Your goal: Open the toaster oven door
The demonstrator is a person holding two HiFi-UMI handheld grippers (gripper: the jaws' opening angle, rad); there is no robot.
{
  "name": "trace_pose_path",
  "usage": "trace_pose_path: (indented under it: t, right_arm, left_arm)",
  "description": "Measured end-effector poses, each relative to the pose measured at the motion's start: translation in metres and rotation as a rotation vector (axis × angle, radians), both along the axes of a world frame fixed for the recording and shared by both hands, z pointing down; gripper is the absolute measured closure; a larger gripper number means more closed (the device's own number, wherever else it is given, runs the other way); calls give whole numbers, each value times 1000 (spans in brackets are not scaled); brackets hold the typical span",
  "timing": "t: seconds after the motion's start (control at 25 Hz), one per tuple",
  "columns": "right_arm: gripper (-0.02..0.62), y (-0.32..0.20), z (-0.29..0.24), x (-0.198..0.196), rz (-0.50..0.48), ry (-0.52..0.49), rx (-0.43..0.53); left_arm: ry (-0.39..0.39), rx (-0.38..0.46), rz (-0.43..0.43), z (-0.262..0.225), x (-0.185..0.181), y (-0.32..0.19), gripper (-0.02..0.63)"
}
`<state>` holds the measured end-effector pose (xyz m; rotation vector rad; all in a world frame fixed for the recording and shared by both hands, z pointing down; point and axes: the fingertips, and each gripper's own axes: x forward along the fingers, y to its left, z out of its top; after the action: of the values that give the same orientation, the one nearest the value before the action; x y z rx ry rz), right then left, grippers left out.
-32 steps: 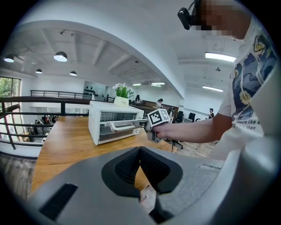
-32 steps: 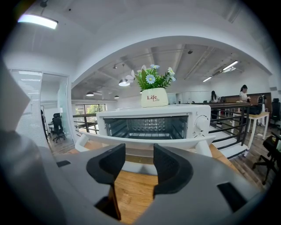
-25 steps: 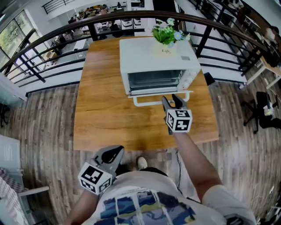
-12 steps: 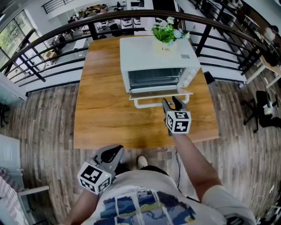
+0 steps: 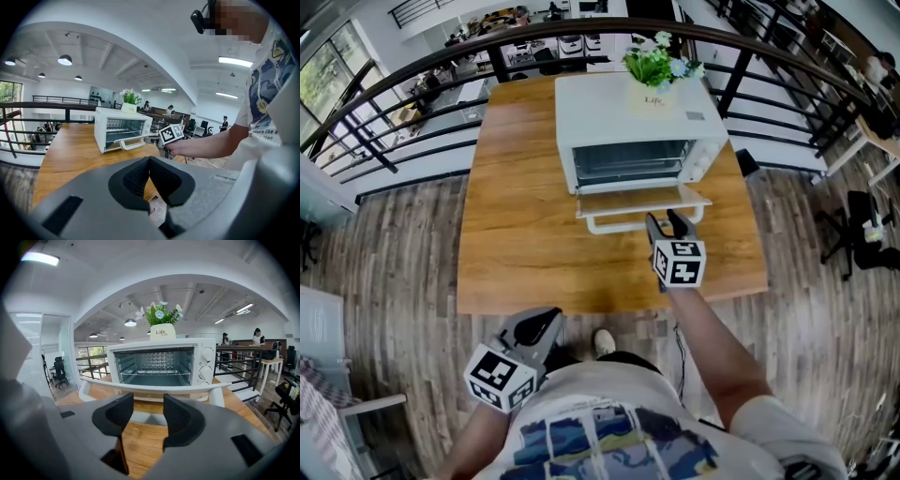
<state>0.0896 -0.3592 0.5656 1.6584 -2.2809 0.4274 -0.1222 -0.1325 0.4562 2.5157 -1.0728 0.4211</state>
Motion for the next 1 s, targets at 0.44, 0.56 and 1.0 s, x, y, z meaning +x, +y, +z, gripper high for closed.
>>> trace_pose_path:
  t: [0.44, 0.56, 1.0]
  right_arm:
    - [394, 12, 17, 3, 13, 8, -24]
    - [396, 14, 22, 3, 16, 7, -32]
    - [395, 22, 37, 3, 24, 10, -44]
  left_arm:
    - [-8, -8, 8, 2, 2, 5, 603]
    - [-10, -8, 12, 2, 3, 4, 603]
    - [-16, -18, 12, 6, 5, 0, 603]
